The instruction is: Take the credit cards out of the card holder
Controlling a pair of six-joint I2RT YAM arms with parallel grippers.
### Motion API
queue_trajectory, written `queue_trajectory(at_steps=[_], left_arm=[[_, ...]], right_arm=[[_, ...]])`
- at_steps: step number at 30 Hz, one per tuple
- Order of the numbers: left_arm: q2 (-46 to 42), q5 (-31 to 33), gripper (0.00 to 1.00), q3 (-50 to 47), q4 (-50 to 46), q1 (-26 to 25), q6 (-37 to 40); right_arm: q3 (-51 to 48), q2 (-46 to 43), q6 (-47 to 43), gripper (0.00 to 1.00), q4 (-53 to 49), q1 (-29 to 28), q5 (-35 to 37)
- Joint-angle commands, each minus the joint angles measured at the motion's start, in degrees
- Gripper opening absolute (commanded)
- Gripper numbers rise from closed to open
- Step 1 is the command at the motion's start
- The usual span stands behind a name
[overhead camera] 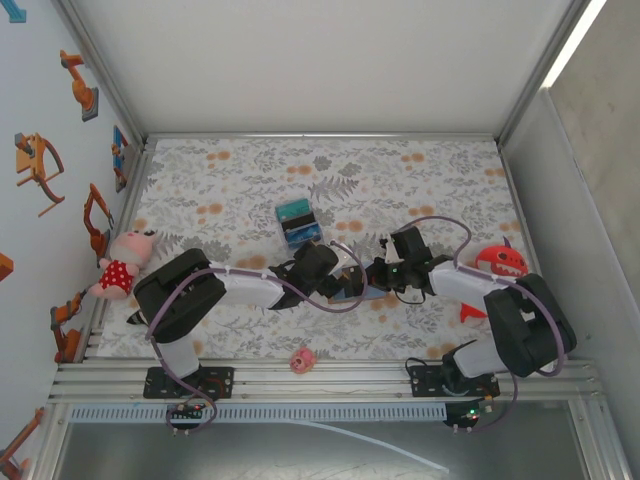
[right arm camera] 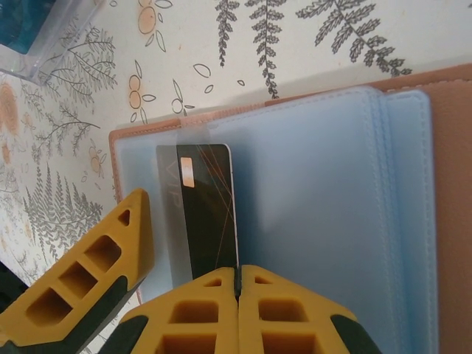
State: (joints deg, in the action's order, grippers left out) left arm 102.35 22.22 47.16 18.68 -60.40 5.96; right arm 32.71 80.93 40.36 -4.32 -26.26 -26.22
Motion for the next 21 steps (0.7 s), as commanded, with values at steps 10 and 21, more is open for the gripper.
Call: queue_trajectory(at_steps=[10,21], left_arm=[[1.48,-0.34,0.97,0.83,-1.14,-0.45,1.26],[1.68,-0.36,0.97,0.83,-1.04,-0.64,1.0]], right_arm=[[0.59,-1.9,0.22,0.11,2.08,0.42,-2.62],[-1.59,0.64,2.24,0.18,9.9,0.42,-7.97]])
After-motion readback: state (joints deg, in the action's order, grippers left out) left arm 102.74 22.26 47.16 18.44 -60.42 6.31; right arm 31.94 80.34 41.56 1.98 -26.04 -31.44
